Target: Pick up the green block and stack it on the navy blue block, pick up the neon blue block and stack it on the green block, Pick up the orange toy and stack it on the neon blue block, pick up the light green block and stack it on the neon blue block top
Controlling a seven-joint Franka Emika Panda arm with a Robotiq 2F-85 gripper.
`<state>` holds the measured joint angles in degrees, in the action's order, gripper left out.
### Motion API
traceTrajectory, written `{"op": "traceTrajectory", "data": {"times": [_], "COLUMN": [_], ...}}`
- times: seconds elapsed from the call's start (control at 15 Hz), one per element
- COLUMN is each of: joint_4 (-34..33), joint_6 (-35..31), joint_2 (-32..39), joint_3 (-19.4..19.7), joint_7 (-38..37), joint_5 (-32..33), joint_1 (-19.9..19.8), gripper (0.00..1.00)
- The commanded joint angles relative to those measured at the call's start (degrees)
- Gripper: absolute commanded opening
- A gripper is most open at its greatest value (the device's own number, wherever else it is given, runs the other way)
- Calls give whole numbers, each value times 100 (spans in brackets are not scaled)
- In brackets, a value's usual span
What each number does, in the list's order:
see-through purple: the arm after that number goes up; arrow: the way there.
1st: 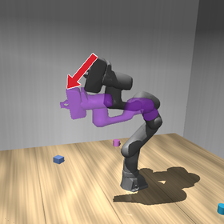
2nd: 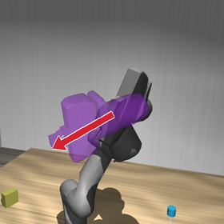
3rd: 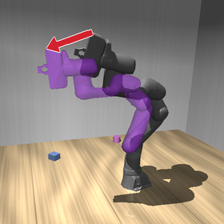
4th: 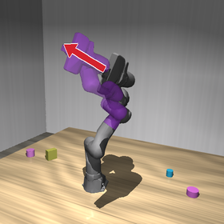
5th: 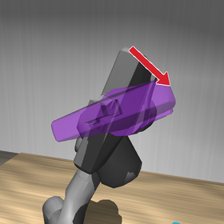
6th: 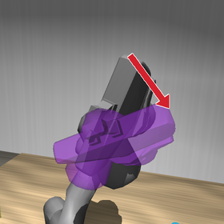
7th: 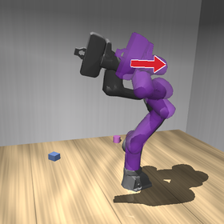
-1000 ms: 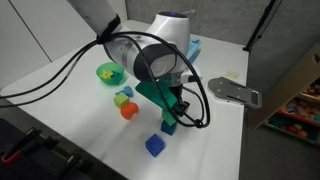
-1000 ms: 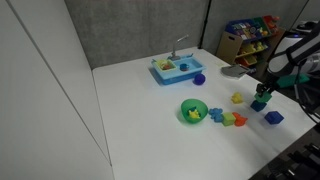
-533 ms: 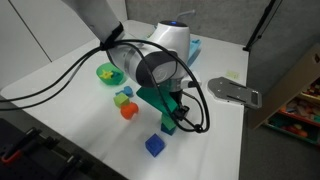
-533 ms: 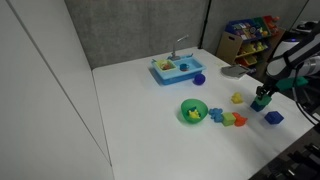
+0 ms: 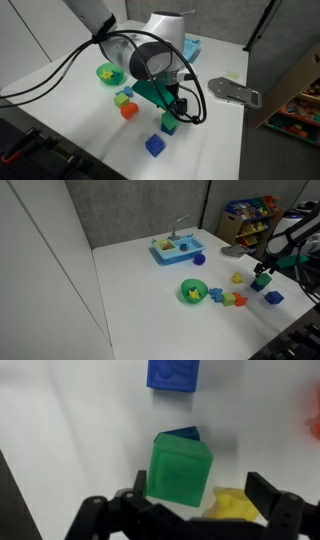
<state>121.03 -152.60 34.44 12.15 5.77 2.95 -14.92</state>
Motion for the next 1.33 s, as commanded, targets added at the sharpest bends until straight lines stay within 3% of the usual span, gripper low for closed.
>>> {"op": "traceTrajectory", "data": {"times": [0.0, 0.53, 0.87, 1.27], "joint_4": [595, 1282, 1371, 1345], "joint_6": [3, -605, -1283, -1564], "joint_2": [-536, -543, -133, 168], "joint_3": [20, 22, -89, -38], "joint_7": [7, 200, 486, 525], "joint_5": [26, 15, 49, 59], "joint_1": [-18, -282, -406, -491], "gripper": [100, 100, 100, 100]}}
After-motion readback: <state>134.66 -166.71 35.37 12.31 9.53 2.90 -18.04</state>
